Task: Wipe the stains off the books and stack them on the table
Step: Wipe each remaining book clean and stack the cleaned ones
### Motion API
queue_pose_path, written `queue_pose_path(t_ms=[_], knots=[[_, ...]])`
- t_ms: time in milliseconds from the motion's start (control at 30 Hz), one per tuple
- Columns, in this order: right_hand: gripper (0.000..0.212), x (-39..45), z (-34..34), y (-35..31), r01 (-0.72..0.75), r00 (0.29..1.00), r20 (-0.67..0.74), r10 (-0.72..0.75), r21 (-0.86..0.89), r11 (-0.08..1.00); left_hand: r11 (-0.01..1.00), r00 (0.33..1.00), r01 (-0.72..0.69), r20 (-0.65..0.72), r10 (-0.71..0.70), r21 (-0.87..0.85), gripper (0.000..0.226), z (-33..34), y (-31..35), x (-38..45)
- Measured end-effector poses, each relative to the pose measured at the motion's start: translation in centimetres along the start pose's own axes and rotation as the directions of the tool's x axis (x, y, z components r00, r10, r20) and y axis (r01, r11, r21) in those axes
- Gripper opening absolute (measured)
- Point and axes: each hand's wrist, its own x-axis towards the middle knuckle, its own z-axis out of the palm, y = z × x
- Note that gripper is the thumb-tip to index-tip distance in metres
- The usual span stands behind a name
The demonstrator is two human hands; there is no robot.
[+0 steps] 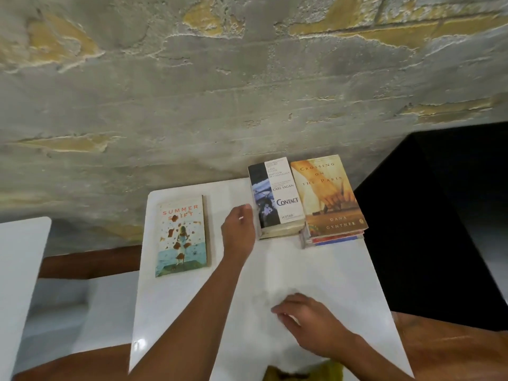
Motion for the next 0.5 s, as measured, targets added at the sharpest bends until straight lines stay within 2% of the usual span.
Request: queue_pose_path(t_ms=[67, 167, 300, 400, 500], knots=[[0.035, -0.9, 0.8, 0.1, 0.023, 0.991, 0.136, -0.02, -0.022, 0.999, 1.0, 1.0, -0.004, -0.008, 0.004, -0.024, 0.032, -1.3, -1.6, -1.6], [0.043, -2.0, 1.4, 0.2, 0.074, 0.969, 0.244, -0.048, -0.101, 0.992, 0.999, 0.999, -0.01, -0.036, 0.009, -0.035, 0.017, -3.1, -4.5, -4.4], [0.053, -4.0, 3.7, 1.1, 0.23, 0.906, 0.394, -0.152, -0.158, 0.96, 0.997, 0.988, 0.021, -0.157, -0.009, 0.076, 0.019, -5.8, -9.7, -9.9], [0.056, -5.6, 5.8, 1.8, 0.413, 0.858, 0.446, -0.256, -0.302, 0.859, 0.983, 0.941, 0.142, -0.323, -0.099, 0.113, 0.023, -8.3, -14.3, -13.2], [0.059, -6.5, 7.9, 1.9, 0.508, 0.84, 0.422, -0.34, -0.395, 0.766, 0.928, 0.844, 0.344, -0.48, -0.239, 0.143, 0.029, -11.4, -18.7, -15.9]])
